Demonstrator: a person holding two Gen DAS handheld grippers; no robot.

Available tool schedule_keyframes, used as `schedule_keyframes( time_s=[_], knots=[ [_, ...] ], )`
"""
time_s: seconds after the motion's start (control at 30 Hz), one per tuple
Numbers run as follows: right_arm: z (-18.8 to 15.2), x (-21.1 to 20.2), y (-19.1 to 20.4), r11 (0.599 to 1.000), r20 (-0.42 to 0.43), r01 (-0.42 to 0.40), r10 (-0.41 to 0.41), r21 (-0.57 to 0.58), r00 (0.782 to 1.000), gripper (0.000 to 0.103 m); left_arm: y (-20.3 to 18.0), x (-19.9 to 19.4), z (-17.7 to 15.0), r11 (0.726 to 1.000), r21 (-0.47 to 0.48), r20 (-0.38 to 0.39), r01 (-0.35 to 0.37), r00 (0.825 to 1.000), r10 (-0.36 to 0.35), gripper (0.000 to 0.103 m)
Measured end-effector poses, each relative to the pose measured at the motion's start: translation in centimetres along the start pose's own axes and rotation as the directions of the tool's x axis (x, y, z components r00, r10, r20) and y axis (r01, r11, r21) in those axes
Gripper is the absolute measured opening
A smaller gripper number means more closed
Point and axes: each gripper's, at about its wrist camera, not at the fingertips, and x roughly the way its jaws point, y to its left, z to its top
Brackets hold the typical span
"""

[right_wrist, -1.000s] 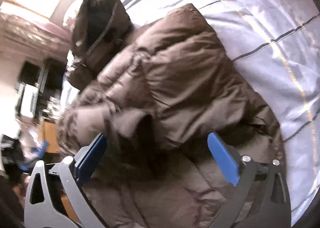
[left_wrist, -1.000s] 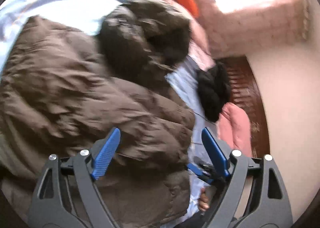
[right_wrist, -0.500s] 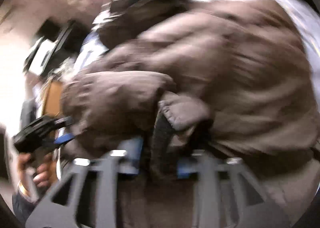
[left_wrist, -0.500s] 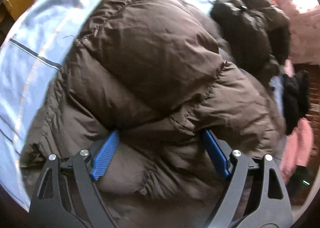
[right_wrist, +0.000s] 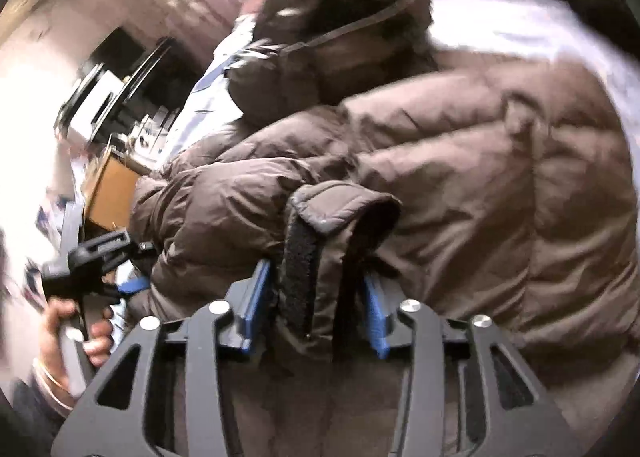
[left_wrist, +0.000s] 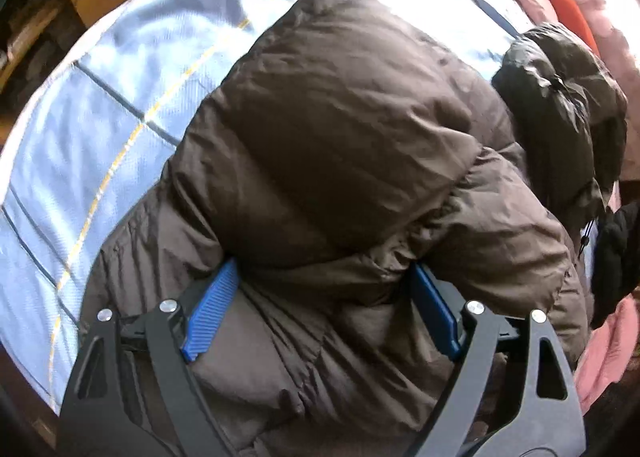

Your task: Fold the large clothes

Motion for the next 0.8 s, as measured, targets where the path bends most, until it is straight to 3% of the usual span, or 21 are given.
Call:
schedule_keyframes(
  time_s=[0.03, 0.1, 0.17, 0.3, 0.4, 0.5, 0.53, 0.6, 0.67, 0.77, 0.8],
  knots=[
    [0.2, -0.2, -0.1, 1.000, 0.004, -0.016, 0.016, 0.004, 1.000, 0.043, -0.4, -0.3, -0.1, 0.999, 0.031, 0.019, -0.030, 0.999, 0.029, 0.086],
    [0.5, -0.4, 0.4, 0.999, 0.016, -0.020, 0.020, -0.033, 1.000, 0.026, -1.2, -0.6, -0.3, 0.989, 0.107, 0.058, -0.106, 0.993, 0.100, 0.088],
    [0.9, -0.6, 1.2, 0.997, 0.026, -0.020, 0.022, -0.070, 0.999, 0.022, -1.3, -0.1, -0.4, 0.984, 0.122, 0.043, -0.128, 0.991, 0.124, 0.088],
    [2.8, -0.8, 2.6, 0.995, 0.070, -0.008, 0.015, -0.097, 0.997, 0.020, -0.1, -0.1, 0.1, 0.997, 0.023, 0.013, -0.068, 0.998, 0.068, 0.088],
    [4.7, -0.1, 3.7, 0.988, 0.093, 0.050, -0.037, -0.144, 0.995, 0.020, 0.8, -1.0, 0.6, 0.999, -0.014, 0.053, -0.032, 0.998, 0.033, 0.088],
    [6.3, 2.4, 3.3, 0.991, 0.074, 0.094, -0.087, -0.096, 0.993, 0.020, 1.1, -1.4, 0.8, 1.000, -0.019, 0.093, -0.017, 0.996, 0.019, 0.089],
    [6.5, 3.5, 2.9, 0.989, 0.060, 0.120, -0.115, -0.083, 0.992, 0.023, 1.0, -1.4, 0.8, 1.000, -0.012, 0.096, -0.019, 0.995, 0.020, 0.090],
    [6.3, 5.4, 1.9, 0.983, 0.019, 0.174, -0.173, -0.066, 0.985, 0.048, 0.6, -1.4, 0.8, 0.999, 0.011, 0.096, -0.033, 0.995, 0.032, 0.091],
    [5.7, 6.6, 1.0, 0.978, -0.012, 0.200, -0.201, -0.055, 0.980, 0.057, 0.2, -1.3, 0.8, 0.998, 0.030, 0.094, -0.056, 0.994, 0.053, 0.091],
    [5.4, 4.7, 0.8, 0.969, -0.028, 0.236, -0.238, -0.069, 0.971, 0.084, -0.3, -1.6, 0.9, 0.998, 0.016, 0.096, -0.054, 0.994, 0.053, 0.091],
    [5.3, 3.6, 0.7, 0.967, -0.022, 0.247, -0.248, -0.064, 0.968, 0.088, -0.4, -2.1, 0.9, 0.999, 0.010, 0.105, -0.049, 0.993, 0.048, 0.091]
  ],
)
